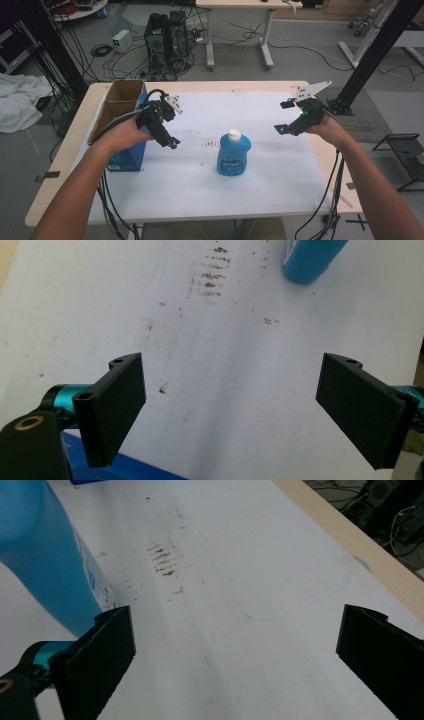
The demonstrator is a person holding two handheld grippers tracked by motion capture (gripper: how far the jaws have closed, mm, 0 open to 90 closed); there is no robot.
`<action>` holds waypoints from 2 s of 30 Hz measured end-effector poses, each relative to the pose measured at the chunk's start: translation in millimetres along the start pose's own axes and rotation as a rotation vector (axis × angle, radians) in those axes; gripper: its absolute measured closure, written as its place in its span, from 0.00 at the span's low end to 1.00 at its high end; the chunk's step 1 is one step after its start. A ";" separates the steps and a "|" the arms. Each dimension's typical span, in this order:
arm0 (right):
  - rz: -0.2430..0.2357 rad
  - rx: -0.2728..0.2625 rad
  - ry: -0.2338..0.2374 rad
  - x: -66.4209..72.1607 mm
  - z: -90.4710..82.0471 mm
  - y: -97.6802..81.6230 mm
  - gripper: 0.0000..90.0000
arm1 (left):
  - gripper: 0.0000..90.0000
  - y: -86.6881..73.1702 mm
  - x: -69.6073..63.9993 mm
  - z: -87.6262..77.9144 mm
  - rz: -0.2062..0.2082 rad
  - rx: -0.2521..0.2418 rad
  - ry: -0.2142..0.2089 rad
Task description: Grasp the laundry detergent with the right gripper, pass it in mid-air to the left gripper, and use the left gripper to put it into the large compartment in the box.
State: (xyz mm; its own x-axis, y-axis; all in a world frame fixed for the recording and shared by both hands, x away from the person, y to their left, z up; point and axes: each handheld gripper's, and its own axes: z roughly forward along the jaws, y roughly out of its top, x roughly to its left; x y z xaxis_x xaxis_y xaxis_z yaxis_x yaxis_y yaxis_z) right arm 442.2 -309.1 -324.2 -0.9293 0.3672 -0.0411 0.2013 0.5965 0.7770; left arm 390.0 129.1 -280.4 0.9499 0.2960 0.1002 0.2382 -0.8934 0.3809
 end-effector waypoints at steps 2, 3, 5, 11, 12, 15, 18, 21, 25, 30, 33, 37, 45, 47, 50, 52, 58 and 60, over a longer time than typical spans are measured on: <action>-0.006 0.003 0.012 2.9 1.9 -0.5 0.02 | 0.14 -0.1 0.0 0.0 0.000 0.006 -0.002; -0.003 0.002 0.017 4.5 3.2 -0.7 0.02 | 0.14 -0.3 0.1 0.4 0.001 0.001 -0.004; -0.017 0.003 0.032 5.8 4.7 -1.2 0.02 | 0.14 -0.4 -1.5 1.3 -0.013 -0.006 0.003; -0.031 0.006 0.078 13.4 8.7 -1.7 0.02 | 0.14 -1.4 -1.0 1.5 -0.007 -0.003 0.000; -0.032 0.004 0.086 14.5 9.3 -1.5 0.02 | 0.14 -1.5 -1.6 1.7 -0.011 -0.008 0.002; -0.043 0.003 0.098 16.9 10.3 -0.2 0.02 | 0.14 -1.3 -2.4 2.4 -0.021 -0.018 0.002; -0.054 0.004 0.118 20.1 11.1 0.9 0.01 | 0.14 -1.5 -2.0 2.1 -0.017 -0.012 -0.005; -0.063 0.007 0.149 24.4 12.9 1.5 0.02 | 0.14 -1.8 -1.1 1.7 -0.007 -0.004 0.001; -0.072 0.011 0.177 31.3 15.9 0.3 0.02 | 0.14 -2.4 -1.0 1.8 -0.004 -0.001 0.000; -0.081 -0.008 0.178 37.3 17.6 -2.0 0.02 | 0.14 -2.5 -1.4 3.5 -0.006 0.005 -0.004; -0.081 -0.023 0.182 41.2 17.6 -3.1 0.02 | 0.14 -2.2 -0.5 3.8 0.008 0.013 -0.008; -0.090 -0.031 0.198 46.8 19.6 -3.7 0.02 | 0.14 -1.8 -2.0 5.7 -0.010 -0.001 -0.009; -0.109 -0.033 0.228 56.0 26.0 -1.3 0.02 | 0.14 -0.6 -2.8 6.6 -0.007 0.006 0.000; -0.118 -0.035 0.240 57.4 28.7 -0.5 0.02 | 0.14 -0.6 -2.5 6.8 -0.004 0.007 -0.003; -0.120 -0.037 0.249 59.4 32.2 0.6 0.01 | 0.14 -1.0 -2.3 7.4 -0.006 0.004 -0.002; -0.113 -0.031 0.255 61.6 34.0 1.4 0.02 | 0.14 -1.2 -2.2 7.4 -0.005 0.004 -0.002; -0.122 -0.027 0.282 66.6 40.7 4.8 0.02 | 0.14 -1.7 -2.2 8.0 -0.010 0.003 -0.004; -0.123 -0.022 0.283 68.7 43.0 5.7 0.02 | 0.14 -1.6 -3.0 8.7 -0.019 -0.008 0.000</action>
State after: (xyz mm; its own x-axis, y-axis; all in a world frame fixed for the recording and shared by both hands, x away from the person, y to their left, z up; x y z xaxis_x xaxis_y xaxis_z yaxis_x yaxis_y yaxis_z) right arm 392.8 -249.8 -349.6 -0.9962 0.0778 0.0390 0.0783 0.6070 0.7908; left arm 388.5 126.7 -289.3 0.9452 0.3130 0.0929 0.2547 -0.8849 0.3900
